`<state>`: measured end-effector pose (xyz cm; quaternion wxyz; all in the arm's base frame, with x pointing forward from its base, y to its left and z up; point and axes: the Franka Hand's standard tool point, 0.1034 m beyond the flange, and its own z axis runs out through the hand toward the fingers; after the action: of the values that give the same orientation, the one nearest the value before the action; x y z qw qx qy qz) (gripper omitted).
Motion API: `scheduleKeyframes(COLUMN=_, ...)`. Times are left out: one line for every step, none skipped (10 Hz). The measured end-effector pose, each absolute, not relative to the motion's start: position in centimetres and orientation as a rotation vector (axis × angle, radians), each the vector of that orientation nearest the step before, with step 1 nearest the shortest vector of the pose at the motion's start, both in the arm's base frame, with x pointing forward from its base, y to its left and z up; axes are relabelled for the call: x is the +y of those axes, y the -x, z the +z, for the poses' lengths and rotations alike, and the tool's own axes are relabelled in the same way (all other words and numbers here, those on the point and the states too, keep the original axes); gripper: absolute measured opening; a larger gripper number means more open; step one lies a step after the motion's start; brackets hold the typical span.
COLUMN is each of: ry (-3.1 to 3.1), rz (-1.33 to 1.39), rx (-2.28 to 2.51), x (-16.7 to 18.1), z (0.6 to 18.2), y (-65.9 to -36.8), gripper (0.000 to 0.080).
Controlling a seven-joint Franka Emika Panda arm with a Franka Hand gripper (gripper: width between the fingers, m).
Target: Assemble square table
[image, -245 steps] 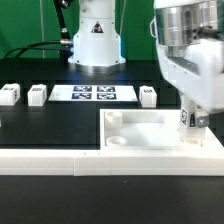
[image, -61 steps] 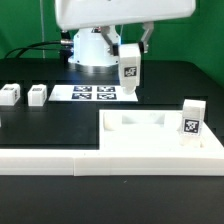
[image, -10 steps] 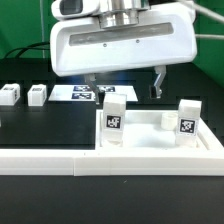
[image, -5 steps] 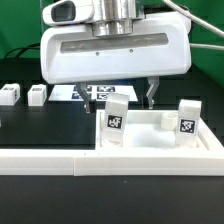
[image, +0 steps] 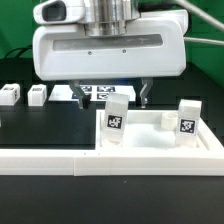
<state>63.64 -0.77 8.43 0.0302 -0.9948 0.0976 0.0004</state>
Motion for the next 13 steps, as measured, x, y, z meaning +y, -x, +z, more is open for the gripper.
scheduleKeyframes(ry=3.066, rz=0.005, rx=0.320, x=-1.15, z=8.12, y=-63.43, gripper=0.0649)
scheduleKeyframes(ry=3.066, rz=0.004, rx=0.325, x=-1.11, z=8.01, y=-63.35, gripper=0.0649)
scheduleKeyframes(ry=3.066, rz=0.003, rx=0.323, x=-1.12, z=8.01, y=-63.37, gripper=0.0649)
scheduleKeyframes(ry=3.066, rz=0.004, rx=0.323, x=-1.13, z=7.99, y=-63.35, gripper=0.0649)
scheduleKeyframes(ry=3.065, rz=0.004, rx=0.332, x=-1.12, z=7.97, y=-63.35, gripper=0.0649)
scheduleKeyframes(ry=3.064, rz=0.005, rx=0.347, x=-1.12, z=7.96, y=-63.34, gripper=0.0527)
scheduleKeyframes(ry=3.064, rz=0.005, rx=0.345, x=-1.12, z=7.94, y=-63.34, gripper=0.0392)
scheduleKeyframes(ry=3.058, rz=0.007, rx=0.387, x=-1.08, z=7.95, y=-63.34, gripper=0.0392)
scheduleKeyframes(ry=3.042, rz=0.010, rx=0.500, x=-1.04, z=7.94, y=-63.34, gripper=0.0290)
scheduleKeyframes(ry=3.025, rz=0.013, rx=0.593, x=-1.03, z=7.93, y=-63.34, gripper=0.0290)
scheduleKeyframes(ry=3.004, rz=0.017, rx=0.688, x=-0.99, z=7.91, y=-63.32, gripper=0.0290)
scheduleKeyframes(ry=2.973, rz=0.018, rx=0.819, x=-0.92, z=7.84, y=-63.34, gripper=0.0290)
scheduleKeyframes(ry=2.919, rz=0.004, rx=1.016, x=-0.61, z=7.80, y=-63.44, gripper=0.0290)
